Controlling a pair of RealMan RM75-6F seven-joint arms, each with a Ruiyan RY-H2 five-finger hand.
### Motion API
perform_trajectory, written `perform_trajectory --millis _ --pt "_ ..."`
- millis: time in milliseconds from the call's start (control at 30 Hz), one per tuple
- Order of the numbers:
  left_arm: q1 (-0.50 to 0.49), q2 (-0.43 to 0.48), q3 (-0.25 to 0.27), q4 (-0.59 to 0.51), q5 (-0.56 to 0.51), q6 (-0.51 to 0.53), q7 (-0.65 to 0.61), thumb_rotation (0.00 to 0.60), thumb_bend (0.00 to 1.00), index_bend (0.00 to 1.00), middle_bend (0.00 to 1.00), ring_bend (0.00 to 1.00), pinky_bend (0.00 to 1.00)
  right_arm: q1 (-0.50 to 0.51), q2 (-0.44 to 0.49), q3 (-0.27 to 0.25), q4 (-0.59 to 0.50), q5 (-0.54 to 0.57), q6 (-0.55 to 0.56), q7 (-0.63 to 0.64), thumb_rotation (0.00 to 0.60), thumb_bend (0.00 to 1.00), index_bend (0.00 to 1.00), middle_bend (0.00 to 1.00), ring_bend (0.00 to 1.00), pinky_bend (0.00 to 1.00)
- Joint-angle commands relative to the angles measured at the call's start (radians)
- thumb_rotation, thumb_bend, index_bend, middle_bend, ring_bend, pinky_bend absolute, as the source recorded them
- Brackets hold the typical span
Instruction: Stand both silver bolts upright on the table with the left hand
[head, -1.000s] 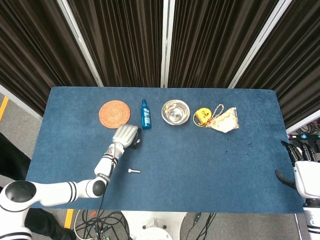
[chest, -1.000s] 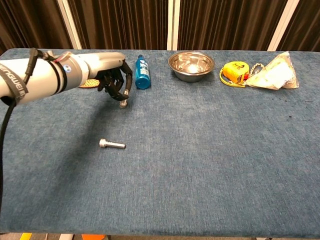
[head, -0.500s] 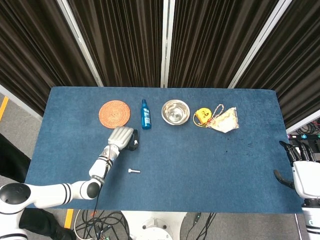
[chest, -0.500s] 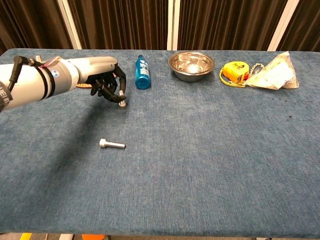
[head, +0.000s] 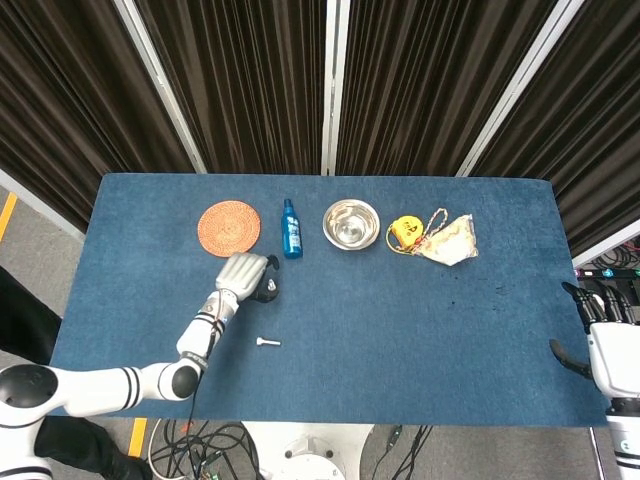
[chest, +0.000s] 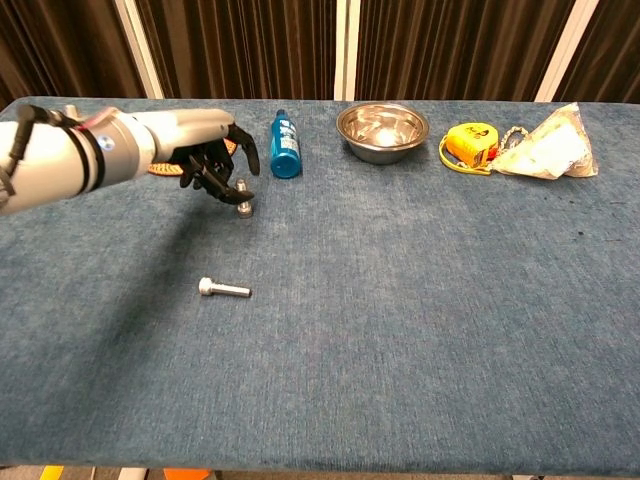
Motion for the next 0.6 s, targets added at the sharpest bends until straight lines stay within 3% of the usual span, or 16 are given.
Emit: perform_trajectory --millis 33,133,300,467,600 --pt "0.037 0.077 -0.014 -0.086 0.060 0.053 -0.041 0.460 0.24 0.22 0.69 0.64 0.61 0.000 0.001 0.000 0.003 0.000 0.000 0.004 0.600 0.15 0.14 0.22 0.06 0.10" --pt "0.079 0.161 -0.003 -0.185 0.142 0.121 -0.051 0.467 0.23 0.24 0.69 0.64 0.61 0.002 0.002 0.002 0.009 -0.005 0.002 0.011 0.600 0.15 0.14 0.22 0.06 0.10" --pt "0.134 0.239 0.053 -0.306 0.247 0.202 -0.018 0.581 0.22 0.36 0.70 0.66 0.64 0.006 -0.002 0.003 0.019 -0.010 -0.001 0.021 0.600 0.15 0.14 0.22 0.06 0.10" --pt "0.149 0.236 0.120 -0.375 0.297 0.199 0.043 0.593 0.22 0.40 0.71 0.67 0.66 0.012 -0.011 0.001 0.028 -0.016 -0.009 0.031 0.600 0.15 0.14 0.22 0.06 0.10" --pt "0.141 0.188 0.144 -0.380 0.284 0.180 0.093 0.590 0.23 0.40 0.73 0.69 0.69 0.007 -0.010 -0.003 0.031 -0.021 -0.001 0.036 0.600 0.15 0.14 0.22 0.06 0.10"
